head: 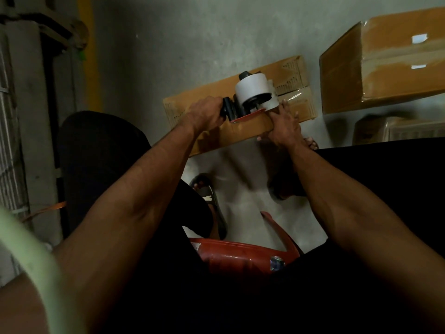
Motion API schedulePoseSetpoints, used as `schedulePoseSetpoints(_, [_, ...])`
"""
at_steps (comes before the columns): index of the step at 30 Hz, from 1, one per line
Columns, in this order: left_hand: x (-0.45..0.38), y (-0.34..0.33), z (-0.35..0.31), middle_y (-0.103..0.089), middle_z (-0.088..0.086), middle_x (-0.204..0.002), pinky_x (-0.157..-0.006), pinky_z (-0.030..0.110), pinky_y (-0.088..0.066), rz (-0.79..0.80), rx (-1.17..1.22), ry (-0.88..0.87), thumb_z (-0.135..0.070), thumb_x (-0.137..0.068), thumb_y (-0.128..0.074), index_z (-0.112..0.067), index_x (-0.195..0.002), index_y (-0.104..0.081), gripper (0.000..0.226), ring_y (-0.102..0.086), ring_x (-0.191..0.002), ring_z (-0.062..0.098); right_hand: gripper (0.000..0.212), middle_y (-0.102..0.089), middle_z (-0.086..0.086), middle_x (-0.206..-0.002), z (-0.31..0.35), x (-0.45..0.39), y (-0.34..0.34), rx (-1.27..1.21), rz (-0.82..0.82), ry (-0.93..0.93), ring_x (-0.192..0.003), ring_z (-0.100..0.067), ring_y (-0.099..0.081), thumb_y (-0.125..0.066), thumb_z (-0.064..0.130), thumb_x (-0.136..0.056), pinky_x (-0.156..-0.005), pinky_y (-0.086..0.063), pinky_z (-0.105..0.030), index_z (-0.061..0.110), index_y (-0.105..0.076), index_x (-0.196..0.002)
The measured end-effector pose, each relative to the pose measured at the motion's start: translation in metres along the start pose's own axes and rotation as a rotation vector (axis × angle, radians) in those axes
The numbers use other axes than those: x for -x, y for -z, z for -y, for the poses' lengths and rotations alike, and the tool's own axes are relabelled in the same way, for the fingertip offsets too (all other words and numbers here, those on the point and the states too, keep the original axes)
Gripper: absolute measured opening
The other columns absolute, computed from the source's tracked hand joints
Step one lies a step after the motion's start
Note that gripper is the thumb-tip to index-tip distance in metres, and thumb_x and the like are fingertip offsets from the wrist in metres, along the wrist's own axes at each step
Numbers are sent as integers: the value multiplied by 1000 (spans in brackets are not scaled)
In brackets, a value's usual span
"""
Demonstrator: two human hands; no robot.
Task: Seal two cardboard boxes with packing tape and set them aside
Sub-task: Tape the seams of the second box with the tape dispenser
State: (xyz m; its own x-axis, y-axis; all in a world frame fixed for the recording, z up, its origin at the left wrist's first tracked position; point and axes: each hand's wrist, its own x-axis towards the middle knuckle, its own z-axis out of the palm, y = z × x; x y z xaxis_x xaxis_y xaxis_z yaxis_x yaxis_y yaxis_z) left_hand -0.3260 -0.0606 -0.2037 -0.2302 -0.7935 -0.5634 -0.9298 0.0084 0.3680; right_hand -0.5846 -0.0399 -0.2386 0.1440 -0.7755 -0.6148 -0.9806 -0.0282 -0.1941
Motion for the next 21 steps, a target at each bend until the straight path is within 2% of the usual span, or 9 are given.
schedulePoseSetpoints(3, [6,2,5,-66,19,-117,-71,38,-42,0,-2,-7,-26,-93,-57,-9,-124,-59,35,-63,-101,41,96,-10,-5,-169,0,1,2,13,-13,31,-156,-32,0,-84,51,-74,-121,-8,-66,23,-39,-154])
schedulePoseSetpoints(6, [11,3,10,-66,18,-116,-72,39,-46,10,0,1,-25,-93,-58,-8,-123,-59,34,-63,-98,38,103,3,4,-170,0,1,2,30,-10,53,-156,-33,2,-84,51,-74,-120,-9,-67,25,-30,-158])
schedulePoseSetpoints(8, [15,4,13,-66,19,-116,-70,38,-41,9,-19,14,-25,-94,-58,-6,-121,-59,33,-62,-98,39,110,10,9,-170,-1,0,0,38,-4,57,-156,-33,4,-83,54,-73,-120,-9,-68,28,-22,-161])
schedulePoseSetpoints(12, [25,8,21,-65,22,-116,-70,37,-38,13,-48,30,-23,-95,-57,-4,-120,-59,32,-61,-99,42,117,10,9,-170,-1,-2,-1,46,10,67,-156,-33,3,-84,56,-72,-118,-12,-71,39,-10,-161])
schedulePoseSetpoints(15, [32,13,32,-65,22,-113,-70,37,-39,35,-49,63,-22,-94,-58,-4,-117,-60,30,-59,-93,38,120,10,8,-170,-3,-2,1,39,16,70,-156,-34,3,-83,57,-71,-117,-12,-71,48,-1,-158])
schedulePoseSetpoints(17, [38,15,43,-66,22,-111,-70,37,-41,50,-62,87,-21,-93,-60,-4,-114,-61,27,-58,-90,35,122,9,8,-170,-2,-3,0,38,9,68,-156,-34,4,-84,57,-70,-117,-12,-72,51,1,-157])
schedulePoseSetpoints(21, [45,15,52,-67,21,-111,-69,36,-43,50,-110,104,-24,-92,-60,-5,-113,-62,28,-63,-96,39,122,5,8,-170,-2,-1,0,36,2,57,-156,-34,1,-85,56,-69,-117,-14,-71,51,-1,-157])
